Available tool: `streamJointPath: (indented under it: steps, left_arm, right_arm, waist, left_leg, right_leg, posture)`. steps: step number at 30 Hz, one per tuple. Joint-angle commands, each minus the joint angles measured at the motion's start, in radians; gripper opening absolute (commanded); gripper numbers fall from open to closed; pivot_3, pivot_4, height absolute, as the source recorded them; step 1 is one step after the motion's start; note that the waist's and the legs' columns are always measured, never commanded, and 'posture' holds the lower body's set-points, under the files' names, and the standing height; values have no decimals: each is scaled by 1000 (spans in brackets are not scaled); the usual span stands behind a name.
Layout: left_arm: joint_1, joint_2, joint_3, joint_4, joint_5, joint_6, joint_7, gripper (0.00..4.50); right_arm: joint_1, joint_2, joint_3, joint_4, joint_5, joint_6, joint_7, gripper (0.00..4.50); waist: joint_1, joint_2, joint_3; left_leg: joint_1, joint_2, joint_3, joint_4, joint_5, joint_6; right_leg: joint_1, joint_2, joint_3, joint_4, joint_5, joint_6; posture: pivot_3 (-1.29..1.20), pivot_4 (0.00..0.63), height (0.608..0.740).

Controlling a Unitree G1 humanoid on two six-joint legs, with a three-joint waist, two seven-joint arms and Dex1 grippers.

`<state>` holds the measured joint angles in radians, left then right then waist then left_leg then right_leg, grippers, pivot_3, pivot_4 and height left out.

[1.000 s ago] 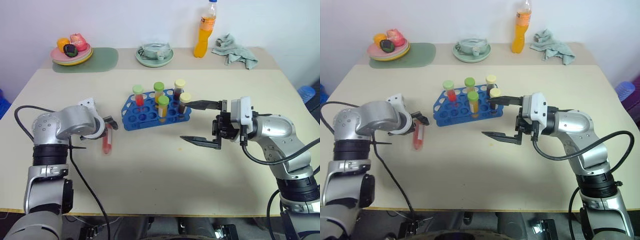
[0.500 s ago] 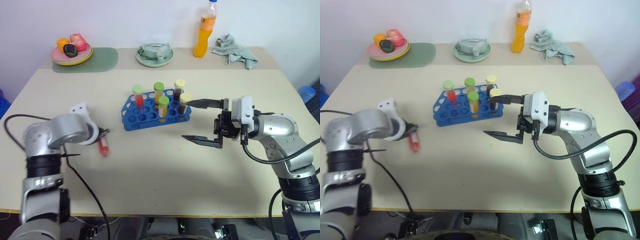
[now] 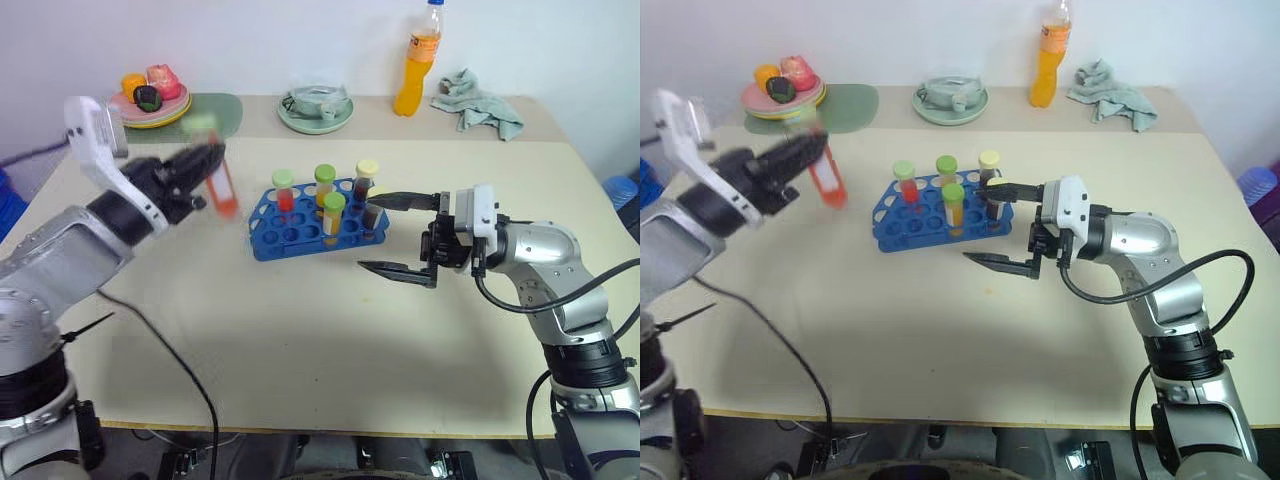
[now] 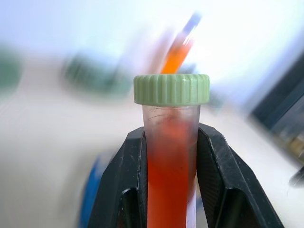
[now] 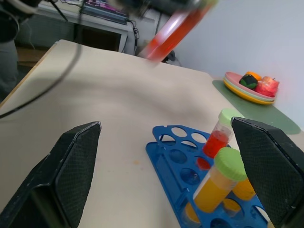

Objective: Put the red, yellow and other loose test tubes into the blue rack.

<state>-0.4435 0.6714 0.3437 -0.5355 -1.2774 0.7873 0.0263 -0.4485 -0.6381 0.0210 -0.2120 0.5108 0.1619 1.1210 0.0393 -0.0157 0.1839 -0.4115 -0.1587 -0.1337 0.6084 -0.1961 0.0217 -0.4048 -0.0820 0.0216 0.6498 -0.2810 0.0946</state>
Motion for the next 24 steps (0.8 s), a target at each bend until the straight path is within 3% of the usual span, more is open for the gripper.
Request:
streamJointPath:
  steps: [1,6,10,18,24]
  left_arm:
    - [11,-43,-146,-20,301,-216,-205,881]
    - [52,-138,-293,86,591,-503,-431,881]
    - [48,-196,-315,177,705,-634,-511,881]
    - [100,-251,-326,333,827,-785,-617,881]
    - [133,-348,-341,426,862,-868,-651,881]
  right_arm:
    - [-7,-13,-39,-39,3,1,-20,4500]
    - [26,-39,-65,-83,11,25,-49,4500]
    - [45,-60,-83,-112,18,43,-63,4500]
    - [59,-104,-117,-143,39,90,-66,4500]
    - [60,-125,-126,-163,59,130,-65,4500]
  waist:
    - [0,0,0]
    - [0,0,0]
    - [0,0,0]
    - [0,0,0]
    - [2,0,0]
  left_leg:
    - [0,0,0,0,0,0]
    - [-5,0,0,-1,-1,2]
    - [-8,0,0,-1,-1,2]
    - [-8,0,0,3,-3,5]
    - [-9,0,-1,4,-3,5]
  right_leg:
    - [0,0,0,-1,0,0]
    - [-4,0,0,-3,1,2]
    - [-7,0,0,-3,2,4]
    - [-6,0,-1,-3,3,6]
    - [-6,0,-1,-2,4,6]
  posture:
    - [0,150,740]
    - [0,150,740]
    - [0,150,740]
    - [0,150,740]
    - [0,150,740]
